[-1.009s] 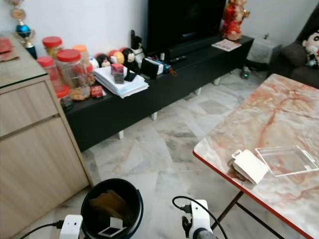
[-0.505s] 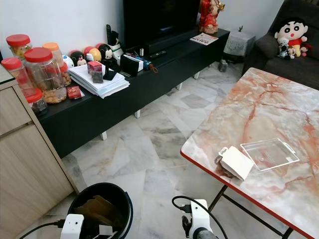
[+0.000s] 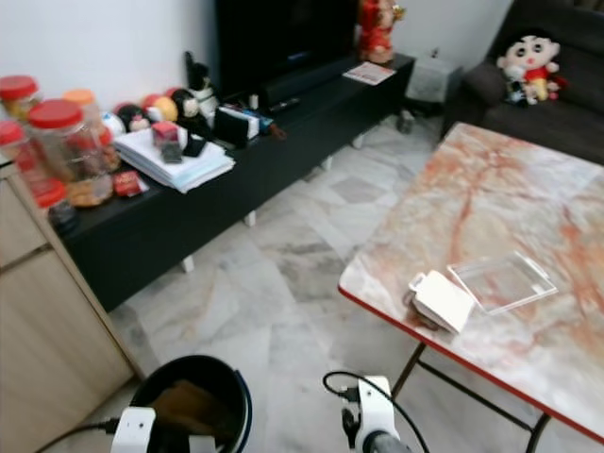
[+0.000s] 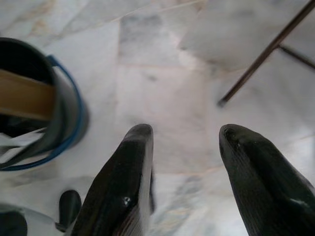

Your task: Picking trash to rubbish bin

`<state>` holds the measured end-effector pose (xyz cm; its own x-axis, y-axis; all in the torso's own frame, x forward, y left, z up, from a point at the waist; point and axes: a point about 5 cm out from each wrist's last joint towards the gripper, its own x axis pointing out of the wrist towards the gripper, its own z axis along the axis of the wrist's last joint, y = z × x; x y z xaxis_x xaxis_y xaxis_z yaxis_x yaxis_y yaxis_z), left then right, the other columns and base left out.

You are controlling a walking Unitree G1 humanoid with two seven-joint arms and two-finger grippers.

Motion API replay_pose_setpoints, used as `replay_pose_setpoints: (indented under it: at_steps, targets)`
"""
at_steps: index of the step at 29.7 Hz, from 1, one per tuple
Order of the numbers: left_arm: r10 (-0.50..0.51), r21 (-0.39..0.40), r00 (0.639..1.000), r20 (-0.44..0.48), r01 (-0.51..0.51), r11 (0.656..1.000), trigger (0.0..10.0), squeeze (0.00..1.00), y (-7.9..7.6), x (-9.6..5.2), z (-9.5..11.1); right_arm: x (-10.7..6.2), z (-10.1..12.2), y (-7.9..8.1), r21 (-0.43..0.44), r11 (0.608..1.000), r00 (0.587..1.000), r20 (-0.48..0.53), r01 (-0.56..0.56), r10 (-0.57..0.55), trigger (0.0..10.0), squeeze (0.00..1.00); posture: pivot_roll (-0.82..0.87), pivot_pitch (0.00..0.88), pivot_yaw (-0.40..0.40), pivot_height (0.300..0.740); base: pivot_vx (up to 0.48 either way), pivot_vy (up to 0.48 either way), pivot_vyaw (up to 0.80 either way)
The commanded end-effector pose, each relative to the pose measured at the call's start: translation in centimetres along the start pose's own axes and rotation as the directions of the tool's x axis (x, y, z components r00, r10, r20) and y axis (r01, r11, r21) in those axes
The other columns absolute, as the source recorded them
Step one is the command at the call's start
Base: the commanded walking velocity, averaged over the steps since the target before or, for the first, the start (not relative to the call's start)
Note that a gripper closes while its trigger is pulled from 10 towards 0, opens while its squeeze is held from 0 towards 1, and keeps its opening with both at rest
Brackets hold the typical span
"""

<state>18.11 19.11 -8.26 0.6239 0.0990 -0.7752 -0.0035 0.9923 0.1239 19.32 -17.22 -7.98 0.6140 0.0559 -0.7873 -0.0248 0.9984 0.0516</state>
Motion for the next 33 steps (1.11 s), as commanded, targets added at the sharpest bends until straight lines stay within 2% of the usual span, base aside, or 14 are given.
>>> replay_pose_setpoints:
  at_steps: [1, 33]
  targets:
    - [0.011, 0.023, 0.999, -0.039, -0.01, 1.0, 10.0, 0.0, 0.39, -0.21, -0.99, 0.11, 0.32, 0.34, 0.006, 1.0, 1.0, 0.008, -0.005, 0.005, 10.0, 0.0, 0.05, 0.0, -0.075, 0.74, 0.0, 0.0, -0.77]
    - [0.01, 0.026, 0.999, -0.037, -0.009, 1.0, 10.0, 0.0, 0.45, -0.21, -0.97, 0.08, 0.17, 0.32, 0.003, 1.0, 1.0, 0.003, -0.002, 0.002, 10.0, 0.0, 0.04, 0.0, -0.07, 0.74, 0.0, 0.0, -0.77]
